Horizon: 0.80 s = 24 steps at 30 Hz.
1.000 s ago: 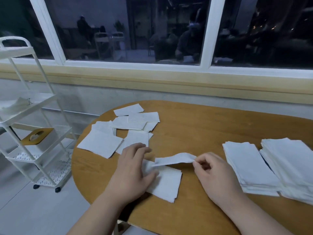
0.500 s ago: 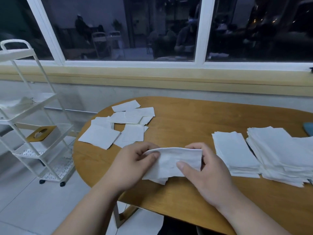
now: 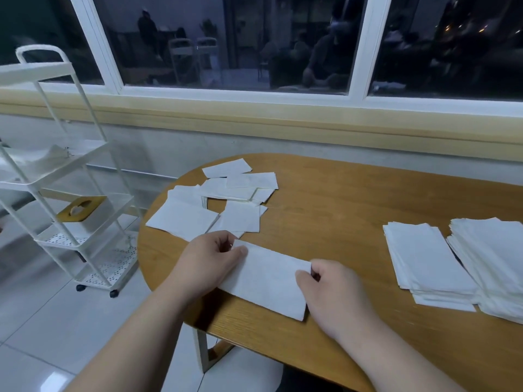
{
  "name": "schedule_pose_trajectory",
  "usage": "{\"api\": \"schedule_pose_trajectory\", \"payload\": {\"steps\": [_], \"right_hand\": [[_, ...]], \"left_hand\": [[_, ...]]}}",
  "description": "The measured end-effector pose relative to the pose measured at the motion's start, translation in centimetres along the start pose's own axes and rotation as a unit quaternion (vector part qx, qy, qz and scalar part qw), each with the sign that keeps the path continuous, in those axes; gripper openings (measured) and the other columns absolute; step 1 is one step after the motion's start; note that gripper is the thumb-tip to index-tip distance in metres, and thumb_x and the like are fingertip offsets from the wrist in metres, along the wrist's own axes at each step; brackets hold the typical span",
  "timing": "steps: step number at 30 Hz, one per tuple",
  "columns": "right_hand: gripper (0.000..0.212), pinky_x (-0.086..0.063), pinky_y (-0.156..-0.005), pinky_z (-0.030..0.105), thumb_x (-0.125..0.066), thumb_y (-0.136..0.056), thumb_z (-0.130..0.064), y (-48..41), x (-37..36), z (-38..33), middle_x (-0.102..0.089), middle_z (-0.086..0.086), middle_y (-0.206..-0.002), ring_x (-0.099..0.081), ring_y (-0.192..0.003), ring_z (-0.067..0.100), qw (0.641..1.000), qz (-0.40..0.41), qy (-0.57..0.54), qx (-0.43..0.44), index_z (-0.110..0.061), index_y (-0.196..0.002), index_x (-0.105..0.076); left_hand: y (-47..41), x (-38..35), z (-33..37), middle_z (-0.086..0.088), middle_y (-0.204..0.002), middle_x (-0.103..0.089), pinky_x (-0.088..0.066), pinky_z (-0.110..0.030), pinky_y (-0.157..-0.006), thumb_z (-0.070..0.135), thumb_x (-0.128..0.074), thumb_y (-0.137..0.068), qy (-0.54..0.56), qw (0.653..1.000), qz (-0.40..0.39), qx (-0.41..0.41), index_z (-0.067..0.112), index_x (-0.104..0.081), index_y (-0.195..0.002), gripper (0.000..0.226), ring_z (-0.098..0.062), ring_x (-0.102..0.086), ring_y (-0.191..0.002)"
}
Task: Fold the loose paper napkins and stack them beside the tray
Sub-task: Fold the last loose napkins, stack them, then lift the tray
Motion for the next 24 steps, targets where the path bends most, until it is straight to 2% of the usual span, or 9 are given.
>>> {"api": "schedule_pose_trajectory", "payload": {"steps": [2,6,9,11,14,16,19,22,24], "right_hand": [[0.041,-0.020,-0.047,0.025,-0.055,-0.088,-0.024,-0.6,-0.1,0.0,-0.030,-0.005,-0.051,-0.032,-0.051,0.012,1.000,0.016,0.013,-0.004,-0.014,-0.058,-0.030],[0.040,-0.027,-0.053,0.031,-0.055,-0.085,-0.022,-1.3,-0.4,0.3,-0.038,-0.004,-0.057,-0.039,-0.064,0.013,0.997,0.028,0.073,0.015,-0.013,-0.055,-0.030],[0.031,-0.040,-0.064,0.030,-0.060,-0.085,-0.029,-1.3,-0.6,1.0,-0.046,-0.006,-0.070,-0.045,-0.073,0.013,0.988,0.031,0.146,0.032,-0.016,-0.063,-0.042],[0.021,-0.043,-0.073,0.028,-0.062,-0.085,-0.036,-1.2,-0.5,1.1,-0.047,-0.013,-0.084,-0.046,-0.082,0.009,0.987,0.034,0.154,0.033,-0.024,-0.078,-0.045],[0.029,-0.043,-0.089,0.026,-0.061,-0.086,-0.044,-1.6,-0.4,0.9,-0.042,-0.017,-0.105,-0.044,-0.100,0.007,0.989,0.028,0.143,0.033,-0.034,-0.106,-0.041],[0.030,-0.042,-0.093,0.026,-0.060,-0.088,-0.044,-2.3,-0.6,0.3,-0.042,-0.017,-0.109,-0.043,-0.105,0.006,0.988,0.017,0.142,0.051,-0.034,-0.112,-0.044],[0.021,-0.042,-0.095,0.028,-0.059,-0.089,-0.039,-4.8,-1.9,-1.0,-0.047,-0.016,-0.107,-0.046,-0.110,0.008,0.987,-0.031,0.138,0.072,-0.032,-0.109,-0.053],[0.014,-0.046,-0.094,0.033,-0.058,-0.090,-0.039,-8.3,-3.4,-2.2,-0.052,-0.015,-0.103,-0.050,-0.109,0.013,0.989,-0.052,0.124,0.056,-0.029,-0.101,-0.058],[0.022,-0.049,-0.090,0.039,-0.058,-0.090,-0.043,-10.4,-4.7,-3.1,-0.057,-0.010,-0.096,-0.054,-0.102,0.020,0.988,-0.058,0.138,0.039,-0.022,-0.089,-0.061]], "left_hand": [[-0.7,-0.5,0.1,0.002,-0.075,-0.066,-0.044,-0.027,-0.060,0.043,-0.067,-0.090,-0.021,1.000,0.006,-0.010,0.025,-0.067,-0.083,0.019,-0.011,-0.059,-0.067],[-1.5,-1.7,0.2,0.012,-0.080,-0.066,-0.048,-0.024,-0.065,0.044,-0.065,-0.091,-0.071,0.997,0.012,-0.028,0.036,-0.064,-0.097,0.010,-0.005,-0.061,-0.077],[-1.6,-2.5,0.0,0.018,-0.088,-0.060,-0.046,-0.023,-0.074,0.045,-0.068,-0.089,-0.133,0.987,0.035,-0.080,0.037,-0.058,-0.128,0.041,-0.002,-0.057,-0.086],[-1.8,-2.6,-0.2,0.019,-0.090,-0.055,-0.046,-0.025,-0.078,0.043,-0.072,-0.087,-0.134,0.982,0.074,-0.109,0.033,-0.054,-0.136,0.053,-0.004,-0.053,-0.089],[-2.0,-2.3,-0.5,0.016,-0.087,-0.054,-0.045,-0.027,-0.075,0.042,-0.072,-0.087,-0.090,0.982,0.122,-0.116,0.030,-0.058,-0.132,0.048,-0.006,-0.052,-0.088],[-2.0,-2.2,-0.8,0.012,-0.084,-0.055,-0.046,-0.029,-0.072,0.040,-0.069,-0.088,-0.057,0.983,0.140,-0.102,0.029,-0.060,-0.127,0.041,-0.008,-0.053,-0.086],[-2.3,-2.2,-1.1,0.011,-0.081,-0.055,-0.047,-0.030,-0.071,0.034,-0.066,-0.090,-0.036,0.984,0.151,-0.088,0.027,-0.063,-0.118,0.029,-0.009,-0.055,-0.083],[-2.5,-2.1,-1.5,0.011,-0.081,-0.056,-0.050,-0.033,-0.074,0.027,-0.063,-0.090,-0.021,0.984,0.161,-0.074,0.025,-0.064,-0.111,0.022,-0.010,-0.055,-0.082],[-2.6,-2.0,-1.8,0.011,-0.082,-0.056,-0.051,-0.036,-0.077,0.023,-0.061,-0.090,-0.015,0.983,0.172,-0.065,0.026,-0.064,-0.109,0.020,-0.011,-0.055,-0.083]]}}
Point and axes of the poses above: each hand's wrist, its own y-axis away from the middle knuckle, its own x-axis out of the back of the hand, z = x × y, the point moved 3 cm from there along -y, towards the middle knuckle
